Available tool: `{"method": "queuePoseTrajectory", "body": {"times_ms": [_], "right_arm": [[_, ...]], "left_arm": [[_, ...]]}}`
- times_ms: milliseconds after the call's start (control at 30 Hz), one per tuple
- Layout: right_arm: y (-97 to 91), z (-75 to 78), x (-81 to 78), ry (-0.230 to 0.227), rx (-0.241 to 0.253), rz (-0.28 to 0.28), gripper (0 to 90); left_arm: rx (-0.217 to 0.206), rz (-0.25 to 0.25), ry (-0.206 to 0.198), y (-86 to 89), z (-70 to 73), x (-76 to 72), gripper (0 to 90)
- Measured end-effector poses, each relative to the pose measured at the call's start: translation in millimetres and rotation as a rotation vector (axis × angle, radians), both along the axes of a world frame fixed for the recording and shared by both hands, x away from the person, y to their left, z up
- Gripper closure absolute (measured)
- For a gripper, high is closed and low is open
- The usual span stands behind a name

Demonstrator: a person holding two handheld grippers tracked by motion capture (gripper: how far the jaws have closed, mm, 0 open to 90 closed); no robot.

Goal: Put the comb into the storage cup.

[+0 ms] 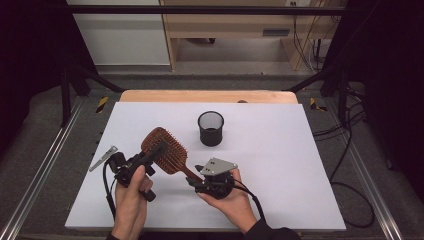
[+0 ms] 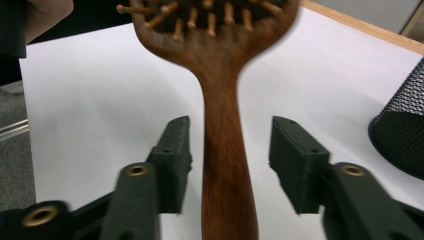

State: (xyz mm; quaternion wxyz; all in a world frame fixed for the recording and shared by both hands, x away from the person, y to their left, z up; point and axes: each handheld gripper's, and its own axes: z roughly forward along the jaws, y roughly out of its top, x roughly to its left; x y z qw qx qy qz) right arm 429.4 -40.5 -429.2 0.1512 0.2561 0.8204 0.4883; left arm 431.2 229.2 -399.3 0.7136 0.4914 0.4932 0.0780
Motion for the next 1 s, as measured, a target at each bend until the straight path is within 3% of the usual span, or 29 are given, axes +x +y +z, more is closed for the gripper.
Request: {"method": "queuePoseTrajectory", "body": {"times_ms": [100,200,233,300,367,600,733,767,1000], "right_arm": [[-8.0,1.5,4.5,0.02,0.019,-0.017,38.4],[-12.0,2.4,6.8,0.02,0.038,-0.026,36.6],[-15.6,2.0,9.7,0.008,0.053,-0.038,30.3],[-16.9,1.5,11.5,0.002,0.054,-0.047,28.2],[-20.6,-2.3,17.5,-0.031,0.018,-0.097,17.9],[-41.4,-0.3,26.1,-0.018,0.019,-0.121,12.7],[-64.5,4.5,31.2,-0.005,0.045,-0.137,10.2],[-78.9,6.8,31.7,-0.009,0.072,-0.147,9.5],[-112.3,10.0,28.9,-0.037,0.113,-0.199,8.0]], "left_arm": [[0.011,0.029,-0.009,6.1,1.3,0.3,52.4],[0.006,0.043,-0.01,10.3,2.1,0.4,52.4],[0.011,0.052,-0.013,12.3,2.6,0.4,52.4],[0.012,0.056,-0.013,13.3,2.8,0.4,52.4],[0.01,0.061,-0.015,15.4,3.3,0.2,52.4],[0.004,0.073,-0.023,22.0,5.9,-0.6,52.3],[0.007,0.075,-0.026,23.6,6.5,-0.5,52.3],[0.011,0.077,-0.029,23.5,7.0,-0.5,52.3],[0.037,0.09,-0.051,22.5,11.3,-1.7,52.2]]}}
